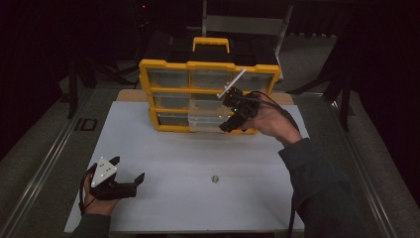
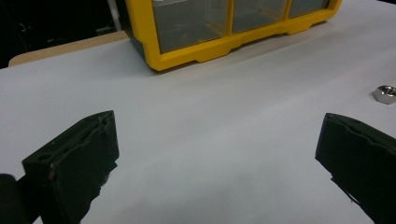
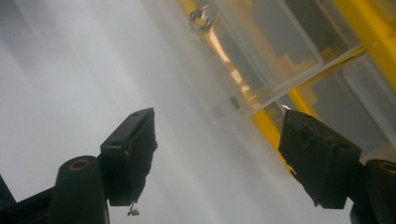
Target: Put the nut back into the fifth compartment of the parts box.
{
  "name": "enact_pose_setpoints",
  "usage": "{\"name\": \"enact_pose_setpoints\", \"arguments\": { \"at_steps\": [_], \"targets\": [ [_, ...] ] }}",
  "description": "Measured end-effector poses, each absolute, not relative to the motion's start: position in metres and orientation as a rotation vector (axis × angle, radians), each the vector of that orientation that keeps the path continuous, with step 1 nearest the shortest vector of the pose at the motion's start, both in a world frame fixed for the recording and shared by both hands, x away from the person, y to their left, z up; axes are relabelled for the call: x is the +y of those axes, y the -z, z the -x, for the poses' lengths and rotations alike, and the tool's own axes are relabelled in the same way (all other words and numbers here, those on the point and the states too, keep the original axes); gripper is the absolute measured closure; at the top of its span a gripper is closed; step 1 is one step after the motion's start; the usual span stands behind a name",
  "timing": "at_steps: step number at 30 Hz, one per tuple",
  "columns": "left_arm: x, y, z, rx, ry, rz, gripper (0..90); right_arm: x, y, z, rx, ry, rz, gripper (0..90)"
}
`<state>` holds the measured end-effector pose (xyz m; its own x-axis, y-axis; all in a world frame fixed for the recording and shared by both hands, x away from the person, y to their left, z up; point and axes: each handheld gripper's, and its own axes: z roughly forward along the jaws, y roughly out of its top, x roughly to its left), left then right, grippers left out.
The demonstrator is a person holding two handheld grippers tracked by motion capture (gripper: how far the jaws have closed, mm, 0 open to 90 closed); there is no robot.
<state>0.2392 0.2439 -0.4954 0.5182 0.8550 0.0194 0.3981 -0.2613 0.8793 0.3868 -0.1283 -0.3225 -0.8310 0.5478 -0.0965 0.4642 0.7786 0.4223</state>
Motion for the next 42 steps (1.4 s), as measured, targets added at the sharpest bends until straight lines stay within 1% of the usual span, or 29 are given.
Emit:
{"name": "enact_pose_setpoints", "arguments": {
  "at_steps": [13, 28, 31, 42],
  "targets": [
    [0.244, 0.495, -0.239, 1.035, -0.641, -1.864, 0.0, -0.129, 0.352, -0.368, 2.794, -0.567, -0.747, 27.5],
    [0.244, 0.495, -0.239, 1.034, -0.640, -1.867, 0.0, -0.125, 0.386, -0.357, 2.842, -0.553, -0.702, 27.8],
    [0.244, 0.496, -0.239, 1.035, -0.639, -1.867, 0.0, -0.125, 0.394, -0.355, 2.850, -0.541, -0.684, 29.9],
    [0.244, 0.496, -0.239, 1.034, -0.638, -1.868, 0.0, -0.121, 0.415, -0.349, 2.874, -0.548, -0.647, 29.5]
  ]
}}
